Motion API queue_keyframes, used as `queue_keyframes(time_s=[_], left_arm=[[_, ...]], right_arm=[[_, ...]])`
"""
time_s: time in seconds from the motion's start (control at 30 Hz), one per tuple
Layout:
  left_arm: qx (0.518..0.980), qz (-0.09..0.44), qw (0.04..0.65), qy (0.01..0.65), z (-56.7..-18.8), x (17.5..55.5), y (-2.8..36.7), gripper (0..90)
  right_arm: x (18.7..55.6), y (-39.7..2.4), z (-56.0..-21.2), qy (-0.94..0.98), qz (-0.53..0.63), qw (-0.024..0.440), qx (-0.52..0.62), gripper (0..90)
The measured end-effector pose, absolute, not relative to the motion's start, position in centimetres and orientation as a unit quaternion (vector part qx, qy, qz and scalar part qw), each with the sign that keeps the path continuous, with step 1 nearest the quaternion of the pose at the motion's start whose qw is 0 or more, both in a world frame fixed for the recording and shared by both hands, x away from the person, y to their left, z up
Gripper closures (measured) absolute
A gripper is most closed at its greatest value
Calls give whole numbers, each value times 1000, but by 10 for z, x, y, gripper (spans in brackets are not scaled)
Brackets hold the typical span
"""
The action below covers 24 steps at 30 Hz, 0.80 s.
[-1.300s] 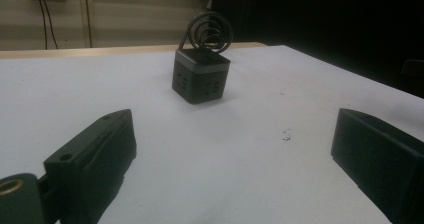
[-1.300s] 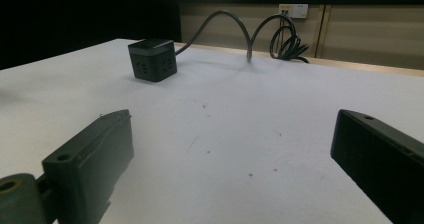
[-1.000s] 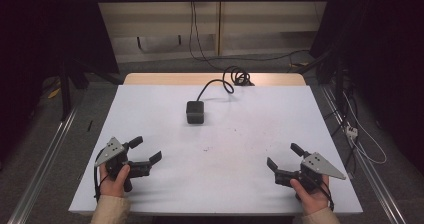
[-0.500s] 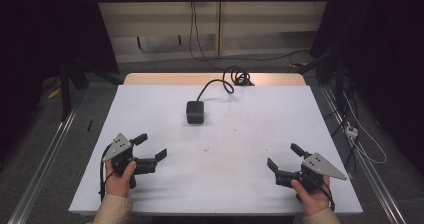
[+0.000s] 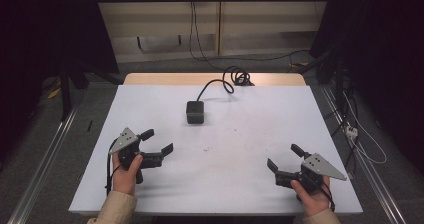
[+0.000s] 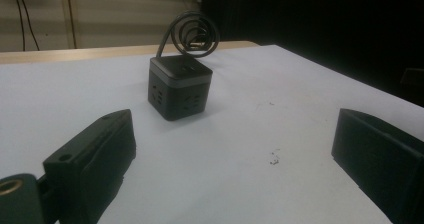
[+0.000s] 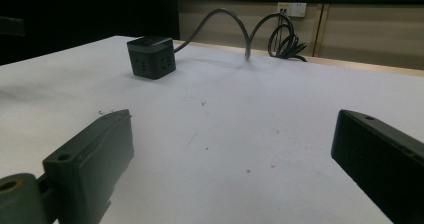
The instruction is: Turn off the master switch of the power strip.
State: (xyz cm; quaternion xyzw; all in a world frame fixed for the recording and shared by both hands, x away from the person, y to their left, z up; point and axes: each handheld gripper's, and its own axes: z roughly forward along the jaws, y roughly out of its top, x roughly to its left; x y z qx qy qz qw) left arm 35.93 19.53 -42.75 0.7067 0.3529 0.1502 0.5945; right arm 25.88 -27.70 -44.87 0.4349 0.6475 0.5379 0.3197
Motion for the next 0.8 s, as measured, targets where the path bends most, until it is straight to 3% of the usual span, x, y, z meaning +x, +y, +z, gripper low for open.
queue_keyframes(time_s=[0.8], left_arm=[[704,144,600,353,-422,382,179,37]], right_arm=[[257,-280,-448,646,539,323,434,29]])
